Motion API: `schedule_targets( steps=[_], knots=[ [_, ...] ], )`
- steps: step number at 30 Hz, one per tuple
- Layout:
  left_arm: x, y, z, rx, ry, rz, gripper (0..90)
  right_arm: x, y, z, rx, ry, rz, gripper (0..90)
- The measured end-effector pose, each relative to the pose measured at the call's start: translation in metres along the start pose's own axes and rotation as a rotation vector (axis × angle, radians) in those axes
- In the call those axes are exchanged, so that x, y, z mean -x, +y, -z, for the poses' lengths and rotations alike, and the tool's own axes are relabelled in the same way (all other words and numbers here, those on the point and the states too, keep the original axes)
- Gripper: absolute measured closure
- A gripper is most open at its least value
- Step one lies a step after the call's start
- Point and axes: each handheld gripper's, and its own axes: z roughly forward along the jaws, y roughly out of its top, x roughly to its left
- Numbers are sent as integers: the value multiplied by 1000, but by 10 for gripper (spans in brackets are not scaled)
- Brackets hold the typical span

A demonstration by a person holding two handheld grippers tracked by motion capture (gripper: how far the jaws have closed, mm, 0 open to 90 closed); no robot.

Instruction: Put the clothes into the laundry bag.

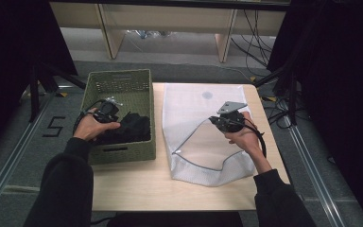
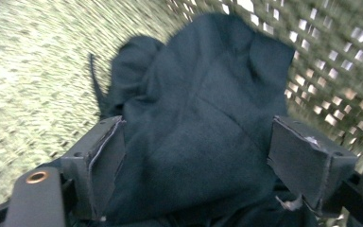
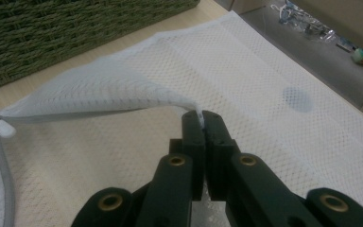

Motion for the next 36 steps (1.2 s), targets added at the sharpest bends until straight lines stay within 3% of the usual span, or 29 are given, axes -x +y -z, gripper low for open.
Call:
schedule_targets(
  steps=[1,3,8,12,16,19,22,24,25,26,27,30,31,32,34,36],
  knots=[
    [-1,1,-4,-16,-6,-26,198,0,0,0,0,0,2,898],
    [-2,2,-10,-20,-29,-30,198,-1,-1,-1,0,3,11,899],
    [-3,0,-34,-65,-35,-55,151,-1,-2,-2,-12,3,-5,898],
    [-7,-3,-43,-62,-27,-54,130,-1,-2,-4,-11,10,9,898],
    [-7,-7,-51,-71,-10,-82,97,-2,-2,-4,-15,14,18,898],
    [-4,-7,-55,-109,2,-129,56,-2,-2,-3,-12,13,1,898],
    [0,-8,-63,-137,27,-145,0,-2,-2,-3,-8,13,5,898],
    [3,-9,-68,-128,49,-124,0,-1,-2,-3,-4,12,12,898],
    [2,-9,-67,-144,50,-145,0,-1,-2,-2,-1,10,16,898],
    [2,-9,-68,-113,66,-132,0,-3,-2,-1,-14,19,-10,898],
    [3,-12,-68,-109,44,-98,0,-2,-2,-1,-4,9,5,898],
    [-2,-17,-66,-82,-9,-56,125,-1,-2,-1,-2,26,11,898],
    [-1,-19,-64,-66,-34,-31,216,-1,-2,-1,-4,20,9,898],
    [-2,-19,-63,-66,-41,-25,294,-1,-2,0,2,-5,15,898],
    [-4,-18,-61,-67,-44,15,424,-1,-2,0,-2,-4,15,898],
    [-5,-17,-60,-69,-42,35,491,-1,-2,-2,-2,11,14,898]
  ],
)
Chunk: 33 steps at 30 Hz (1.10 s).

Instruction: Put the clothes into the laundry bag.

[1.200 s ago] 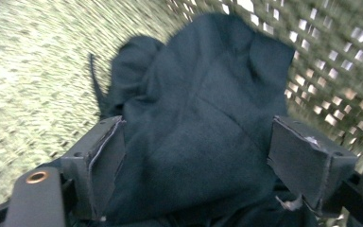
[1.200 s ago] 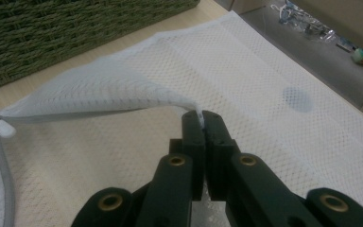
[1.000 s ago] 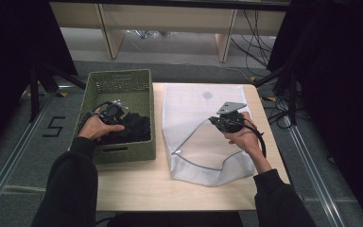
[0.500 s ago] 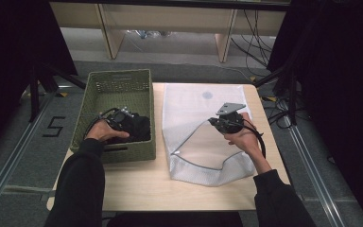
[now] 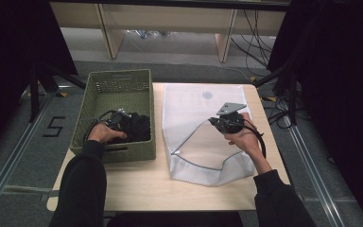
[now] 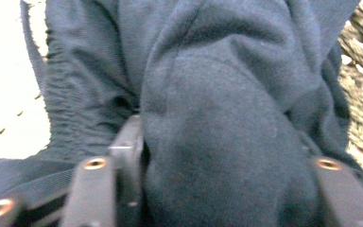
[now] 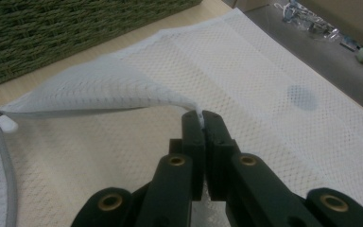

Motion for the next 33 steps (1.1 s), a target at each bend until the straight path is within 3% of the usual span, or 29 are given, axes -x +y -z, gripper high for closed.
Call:
schedule_targets(
  steps=[4,6,9,10,13,16,19,23,30,33],
  knots=[
    [-3,0,2,10,-6,7,620,0,0,1,3,-12,0,898],
    [-2,1,2,10,3,0,652,1,0,1,1,-1,-12,898],
    [0,4,5,0,20,25,686,-2,-1,1,-5,-3,-40,898],
    [0,5,5,-1,23,28,694,1,0,0,0,0,-13,898],
    [-3,6,10,19,41,38,704,1,0,0,5,-1,-18,898],
    [-7,6,18,78,51,81,709,2,0,1,8,8,-10,898],
    [-10,6,27,132,53,127,710,3,0,1,4,3,-32,898],
    [-14,5,38,187,38,156,709,3,0,-1,15,3,-8,898],
    [-15,5,52,247,37,176,709,3,1,1,15,-2,-27,898],
    [-16,6,68,316,40,209,710,3,2,0,17,5,-18,898]
  ],
)
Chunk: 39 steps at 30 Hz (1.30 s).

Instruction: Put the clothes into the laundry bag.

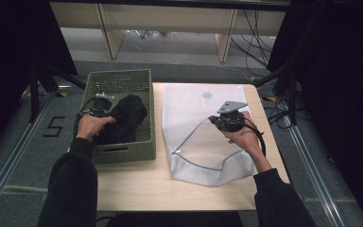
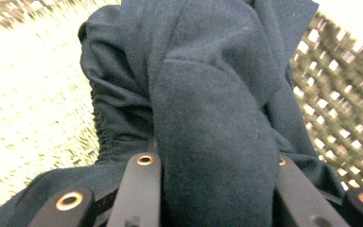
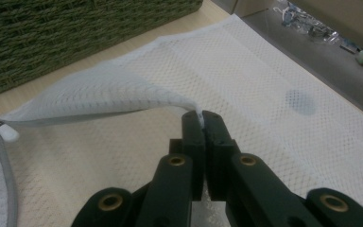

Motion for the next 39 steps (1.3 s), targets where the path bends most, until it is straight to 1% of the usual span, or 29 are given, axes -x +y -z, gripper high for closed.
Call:
schedule_targets(
  steps=[1,3,7,8,9,10,11,12,13,14,15,17,18,20,23,24,25,27,28,29,30,31,32,33,35,36,37,38,39],
  knots=[
    [0,2,3,11,4,0,710,0,0,0,0,-1,-1,898],
    [1,7,14,39,-1,-1,711,0,0,1,-6,-2,-20,898],
    [6,21,35,102,-21,20,711,1,-1,1,5,-6,-13,898],
    [8,25,41,116,-36,26,711,1,0,1,9,-7,-9,898],
    [9,27,45,122,-43,21,711,1,0,1,6,-6,-9,898],
    [12,31,50,139,-45,23,711,2,0,1,10,-5,-2,898],
    [13,33,54,140,-44,11,711,1,0,1,11,-4,-3,898],
    [15,35,58,166,-57,29,711,1,0,1,11,-3,-4,898],
    [16,36,61,172,-68,35,711,2,0,2,5,-3,-3,898],
    [17,38,66,179,-73,19,711,2,1,3,4,-5,-9,898],
    [19,39,68,187,-82,29,711,3,1,3,6,-4,-6,898],
    [21,41,72,165,-83,3,711,3,1,3,16,-10,-8,898],
    [23,41,72,177,-83,20,711,2,1,3,15,-10,-8,898],
    [25,42,75,197,-96,33,711,2,1,3,6,-8,-15,898],
    [30,46,81,215,-117,33,712,2,1,3,3,-7,-15,898],
    [32,49,84,222,-121,34,711,2,1,3,-1,0,-7,898],
    [34,50,87,227,-126,29,711,2,1,3,2,-6,-12,898],
    [38,53,93,236,-143,23,711,3,1,3,4,-4,-14,898],
    [41,54,96,244,-159,26,711,3,1,3,12,-8,-18,898],
    [43,54,99,249,-170,26,711,3,1,3,18,-10,-8,898],
    [47,55,103,267,-184,22,711,4,2,4,11,-5,-8,898],
    [50,54,106,280,-199,33,711,4,1,4,19,-6,-10,898],
    [52,54,109,296,-220,32,711,3,1,4,16,-8,-24,898],
    [56,53,112,308,-240,28,711,3,1,4,16,-8,-24,898],
    [62,53,116,318,-248,21,711,4,2,5,11,-7,-18,898],
    [67,52,119,323,-261,9,711,3,2,5,9,-6,-19,898],
    [70,51,121,324,-273,9,711,3,2,5,9,-4,-20,898],
    [75,50,124,327,-295,7,711,3,2,4,14,-5,-28,898],
    [79,50,125,329,-307,5,711,4,2,5,11,-5,-15,898]
  ],
)
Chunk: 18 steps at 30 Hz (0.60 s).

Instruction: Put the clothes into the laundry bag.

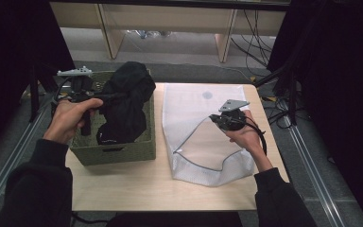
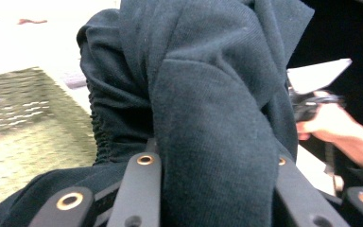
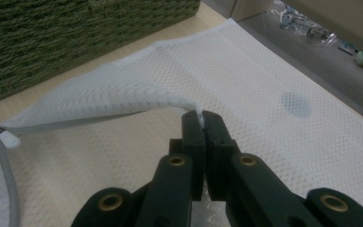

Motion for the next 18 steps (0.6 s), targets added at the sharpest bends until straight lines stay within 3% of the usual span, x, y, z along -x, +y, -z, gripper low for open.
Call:
schedule_targets(
  steps=[11,12,14,16,18],
  knots=[
    [39,-10,-5,-22,-139,-10,711,-1,1,1,12,-3,-7,898],
    [44,-11,-5,-31,-164,7,711,-1,1,1,8,2,-14,898],
    [50,-11,-8,-36,-182,-18,711,-1,1,1,14,-4,-9,898],
    [59,-12,-12,-36,-214,-6,711,0,2,0,13,0,1,898],
    [70,-12,-17,-43,-249,-20,711,0,2,1,12,-1,-14,898]
  ],
)
